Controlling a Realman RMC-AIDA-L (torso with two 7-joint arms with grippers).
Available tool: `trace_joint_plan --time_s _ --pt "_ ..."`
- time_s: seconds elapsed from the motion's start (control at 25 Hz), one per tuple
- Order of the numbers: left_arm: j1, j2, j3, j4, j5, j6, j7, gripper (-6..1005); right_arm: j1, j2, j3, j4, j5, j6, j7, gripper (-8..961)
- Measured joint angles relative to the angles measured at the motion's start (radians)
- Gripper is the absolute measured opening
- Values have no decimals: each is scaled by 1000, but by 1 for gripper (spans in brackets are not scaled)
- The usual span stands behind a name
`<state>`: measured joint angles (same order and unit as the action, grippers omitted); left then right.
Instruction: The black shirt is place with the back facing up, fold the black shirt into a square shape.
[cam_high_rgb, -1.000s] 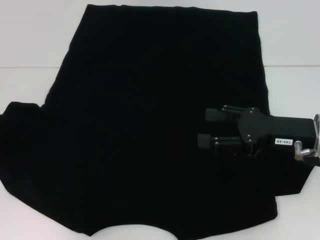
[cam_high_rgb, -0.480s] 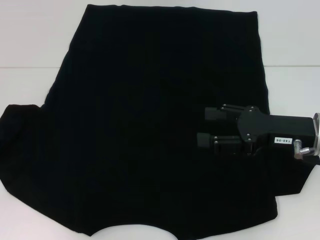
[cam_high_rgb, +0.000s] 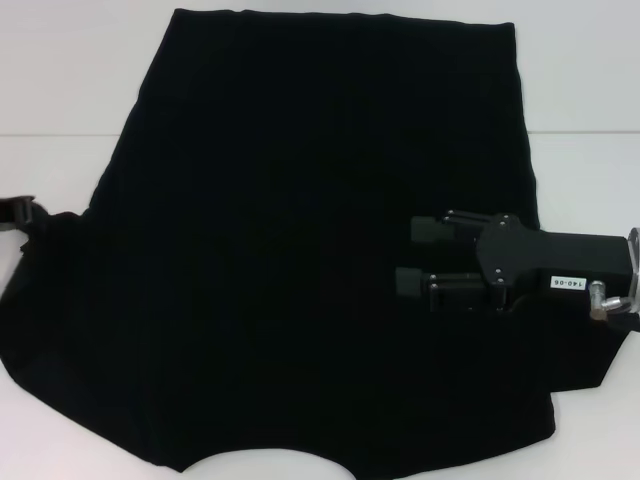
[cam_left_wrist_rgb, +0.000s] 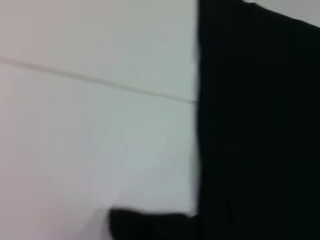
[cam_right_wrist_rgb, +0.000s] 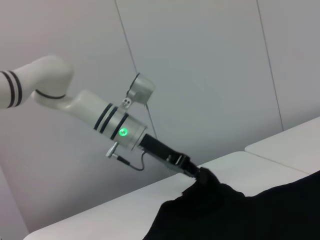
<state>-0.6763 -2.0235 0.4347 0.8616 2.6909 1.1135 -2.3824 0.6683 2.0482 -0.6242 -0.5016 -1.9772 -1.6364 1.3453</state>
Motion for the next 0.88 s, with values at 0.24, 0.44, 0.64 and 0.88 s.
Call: trace_joint_plan --time_s 0.24,0.44,0.64,0.88 --pt "-24 -10 64 6 -47 61 53 2 1 0 0 0 0 -1 0 883" --pt "-2 -11 65 4 -153 142 177 2 -5 0 1 0 0 -1 0 882" --pt "15 -25 65 0 -181 188 278 1 -7 0 3 0 0 -2 0 882" --pt "27 -52 70 -8 -182 196 392 1 -4 0 2 0 0 -4 0 882"
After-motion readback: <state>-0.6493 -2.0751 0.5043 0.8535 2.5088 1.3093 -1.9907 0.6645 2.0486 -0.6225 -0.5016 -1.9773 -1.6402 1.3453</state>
